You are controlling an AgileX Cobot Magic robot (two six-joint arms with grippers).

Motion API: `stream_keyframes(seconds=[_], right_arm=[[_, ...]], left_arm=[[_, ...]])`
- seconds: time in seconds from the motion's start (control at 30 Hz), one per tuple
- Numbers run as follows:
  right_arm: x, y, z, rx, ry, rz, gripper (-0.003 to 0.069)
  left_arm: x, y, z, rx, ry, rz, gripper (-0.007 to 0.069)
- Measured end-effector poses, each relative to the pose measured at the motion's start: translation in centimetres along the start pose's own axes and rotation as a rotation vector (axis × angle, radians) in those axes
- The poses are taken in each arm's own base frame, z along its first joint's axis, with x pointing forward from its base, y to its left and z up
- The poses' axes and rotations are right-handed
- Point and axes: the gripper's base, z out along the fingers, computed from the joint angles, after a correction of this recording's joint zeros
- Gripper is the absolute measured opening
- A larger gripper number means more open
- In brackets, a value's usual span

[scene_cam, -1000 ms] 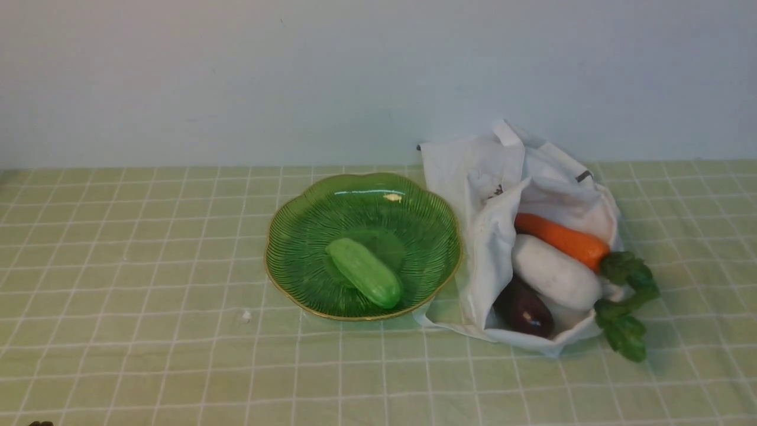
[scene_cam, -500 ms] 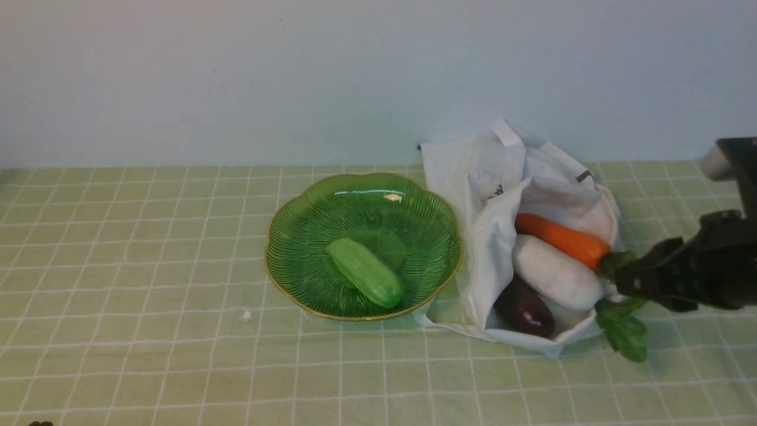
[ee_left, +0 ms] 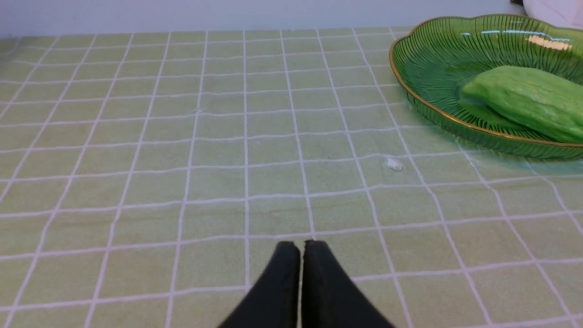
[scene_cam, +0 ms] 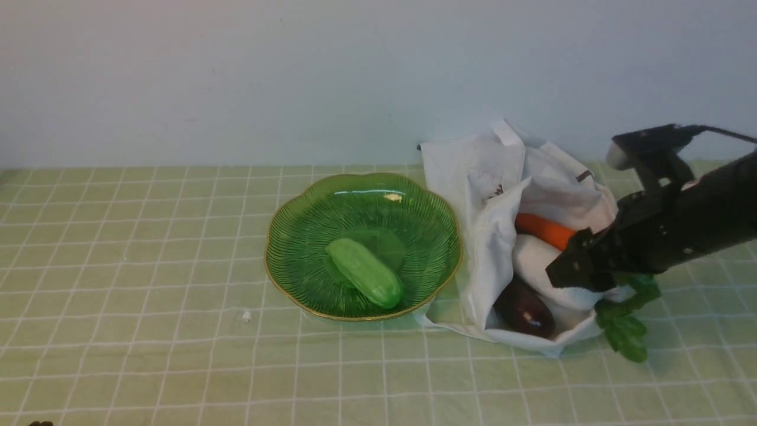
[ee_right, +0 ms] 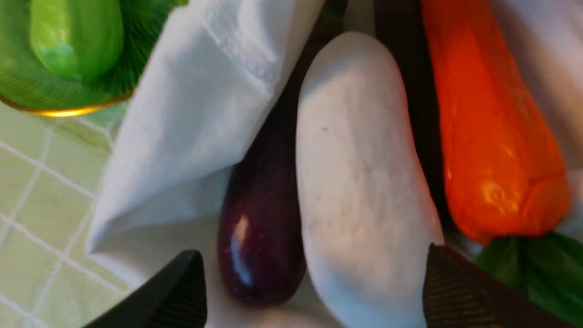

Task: Take vegetables from bag on green coffee tablecloth place on plate.
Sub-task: 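Reach into the cloth bag and grasp a vegetable inside it with the right gripper, then take the vegetable out of the bag and place it on the plate with the right gripper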

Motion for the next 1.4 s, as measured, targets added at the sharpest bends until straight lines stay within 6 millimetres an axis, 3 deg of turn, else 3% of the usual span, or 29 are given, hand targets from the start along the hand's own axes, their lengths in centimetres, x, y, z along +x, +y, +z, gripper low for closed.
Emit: stream_keyframes(seconds=[0.33,0.43,0.5,0.57,0.73,0.83,0.87,0.93,0.97,1.03,1.07,1.17,1.3,1.4], right_arm=[[0.5,-1.3,4.4,0.046,0.056,-0.027,0.0582],[0.7,-1.4,4.8,0.05,0.065,-0.033,0.0542],[0.6,-1.4,4.7,0.049,0.073,-0.043,0.0461],[0.5,-1.3,4.5,0.043,0.08,-0.053,0.0459],[-1.2,-0.5,1.2,0.016,0.116,-0.1,0.0461],[-3.0,0.0,-4.5,0.105,0.138,-0.09,0.0461],[-3.0,0.0,-4.5,0.106,0.138,-0.079,0.0461],[-3.5,0.1,-8.7,0.224,0.16,-0.037,0.0461],[-3.5,0.2,-9.0,0.232,0.16,-0.033,0.0461],[-3.8,0.6,-12.2,0.302,0.125,0.027,0.0461],[-3.9,0.8,-12.7,0.297,0.1,0.05,0.0461],[-4.5,2.0,-13.4,0.2,0.003,0.163,0.0461],[-5.7,3.7,-12.2,0.061,-0.068,0.222,0.0461],[-7.3,6.2,-8.6,-0.027,-0.103,0.185,0.0461]], left_arm=[[0.0,0.0,0.0,0.0,0.0,0.0,-0.0004],[0.0,0.0,0.0,0.0,0.0,0.0,-0.0004],[0.0,0.0,0.0,0.0,0.0,0.0,-0.0004],[0.0,0.0,0.0,0.0,0.0,0.0,-0.0004],[0.0,0.0,0.0,0.0,0.0,0.0,-0.0004],[0.0,0.0,0.0,0.0,0.0,0.0,-0.0004],[0.0,0.0,0.0,0.0,0.0,0.0,-0.0004],[0.0,0.0,0.0,0.0,0.0,0.0,-0.0004],[0.0,0.0,0.0,0.0,0.0,0.0,-0.0004],[0.0,0.0,0.0,0.0,0.0,0.0,-0.0004],[0.0,0.0,0.0,0.0,0.0,0.0,-0.0004],[0.0,0.0,0.0,0.0,0.0,0.0,-0.0004],[0.0,0.0,0.0,0.0,0.0,0.0,-0.0004],[0.0,0.0,0.0,0.0,0.0,0.0,-0.0004]])
